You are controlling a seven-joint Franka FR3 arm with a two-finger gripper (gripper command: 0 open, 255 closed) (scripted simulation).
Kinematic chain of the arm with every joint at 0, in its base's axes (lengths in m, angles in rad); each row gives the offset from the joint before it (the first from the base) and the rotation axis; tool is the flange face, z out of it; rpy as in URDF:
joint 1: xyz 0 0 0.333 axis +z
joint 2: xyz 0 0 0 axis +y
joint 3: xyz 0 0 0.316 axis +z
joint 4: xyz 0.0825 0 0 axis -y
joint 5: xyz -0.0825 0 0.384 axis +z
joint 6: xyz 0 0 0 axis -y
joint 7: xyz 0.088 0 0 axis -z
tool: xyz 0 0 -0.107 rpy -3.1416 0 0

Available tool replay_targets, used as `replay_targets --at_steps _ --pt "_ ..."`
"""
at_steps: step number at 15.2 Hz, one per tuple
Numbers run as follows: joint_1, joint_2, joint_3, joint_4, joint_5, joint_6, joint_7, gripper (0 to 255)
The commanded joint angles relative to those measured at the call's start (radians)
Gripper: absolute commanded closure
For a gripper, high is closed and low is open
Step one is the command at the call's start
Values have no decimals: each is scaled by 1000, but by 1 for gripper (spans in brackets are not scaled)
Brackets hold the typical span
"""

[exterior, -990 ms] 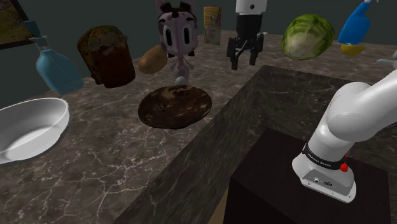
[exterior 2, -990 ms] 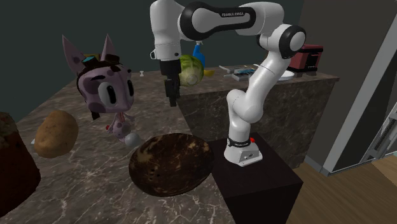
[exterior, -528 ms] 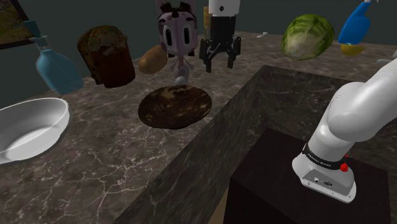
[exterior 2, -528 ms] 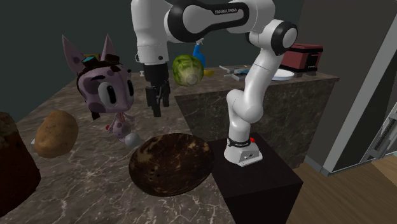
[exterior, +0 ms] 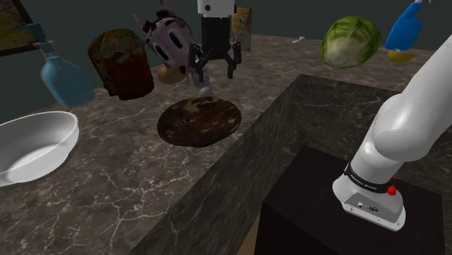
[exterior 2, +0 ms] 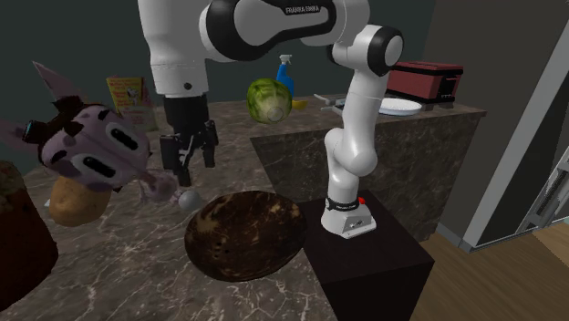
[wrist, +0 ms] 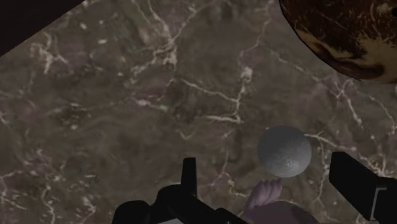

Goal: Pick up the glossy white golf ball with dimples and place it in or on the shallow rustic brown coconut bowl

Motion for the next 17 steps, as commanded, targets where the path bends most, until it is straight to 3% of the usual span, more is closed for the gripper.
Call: replay_targets --at_steps 1,9,17 --pt "5 77 25 82 -26 3 64 0" --pt "13 89 34 -6 -28 105 70 0" --pt "13 89 34 -6 -28 105 70 0"
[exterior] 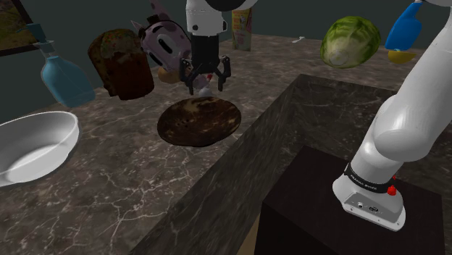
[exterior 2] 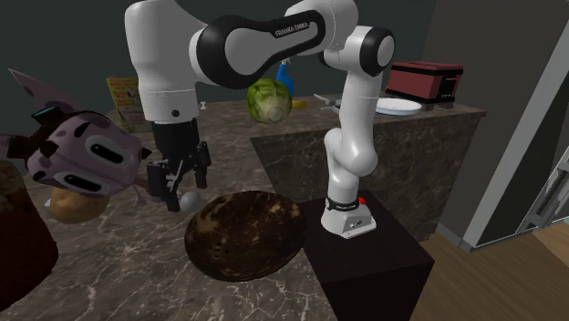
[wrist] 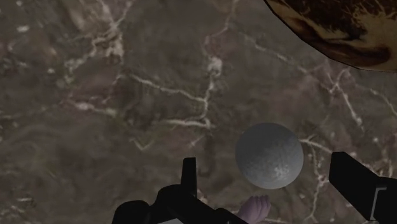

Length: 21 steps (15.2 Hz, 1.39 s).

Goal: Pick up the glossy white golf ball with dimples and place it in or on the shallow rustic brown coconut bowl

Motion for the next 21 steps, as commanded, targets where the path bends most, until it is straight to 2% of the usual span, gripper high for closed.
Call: replay_targets --at_steps 1,10,21 --pt "0 0 0 0 0 0 0 255" --pt "0 0 0 0 0 0 0 255" --pt "-2 11 -2 160 -8 -148 17 255"
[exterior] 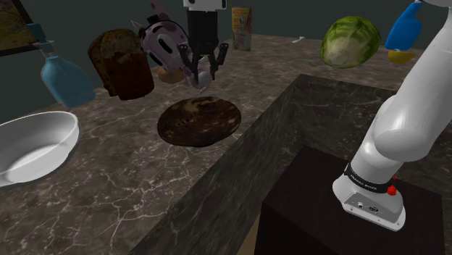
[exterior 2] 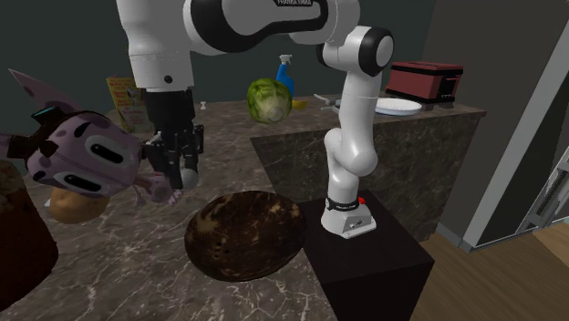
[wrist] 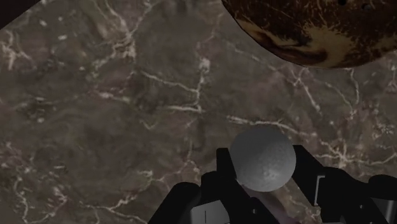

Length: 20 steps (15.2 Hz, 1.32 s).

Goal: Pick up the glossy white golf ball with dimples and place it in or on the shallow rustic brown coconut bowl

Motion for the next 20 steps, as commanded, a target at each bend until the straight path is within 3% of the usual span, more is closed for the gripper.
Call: replay_targets --at_steps 1,12,20 --pt "-1 6 0 34 -3 -28 3 255" --pt "2 52 4 231 -21 -181 30 255" --pt "82 -15 94 168 3 -161 199 255"
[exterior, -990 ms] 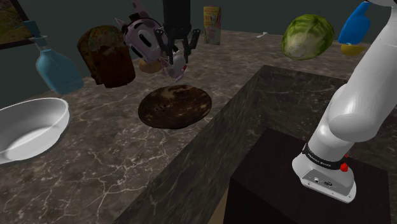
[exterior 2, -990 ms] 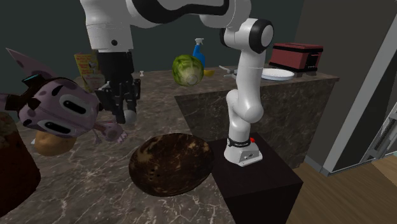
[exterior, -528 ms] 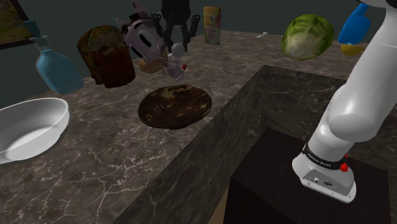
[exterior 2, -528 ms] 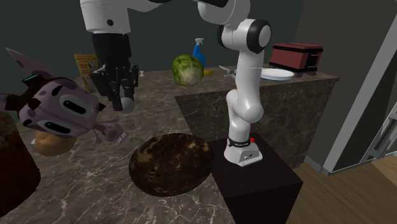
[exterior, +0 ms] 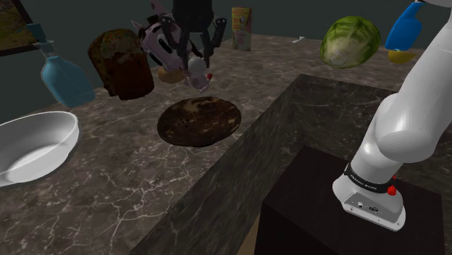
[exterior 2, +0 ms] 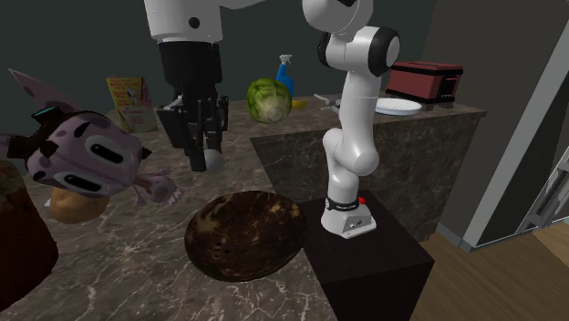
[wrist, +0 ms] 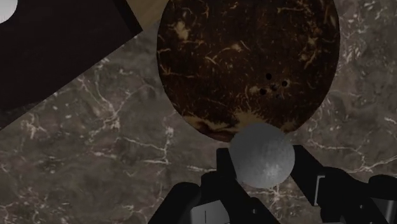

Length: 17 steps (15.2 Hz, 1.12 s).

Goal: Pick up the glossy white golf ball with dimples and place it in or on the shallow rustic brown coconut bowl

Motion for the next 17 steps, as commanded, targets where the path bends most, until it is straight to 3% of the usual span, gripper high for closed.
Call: replay_targets --at_steps 1,5,17 --pt "20 -15 23 -13 6 4 44 255" --pt "56 -17 73 -10 5 9 130 255" --pt "57 -68 67 -223 33 176 97 255"
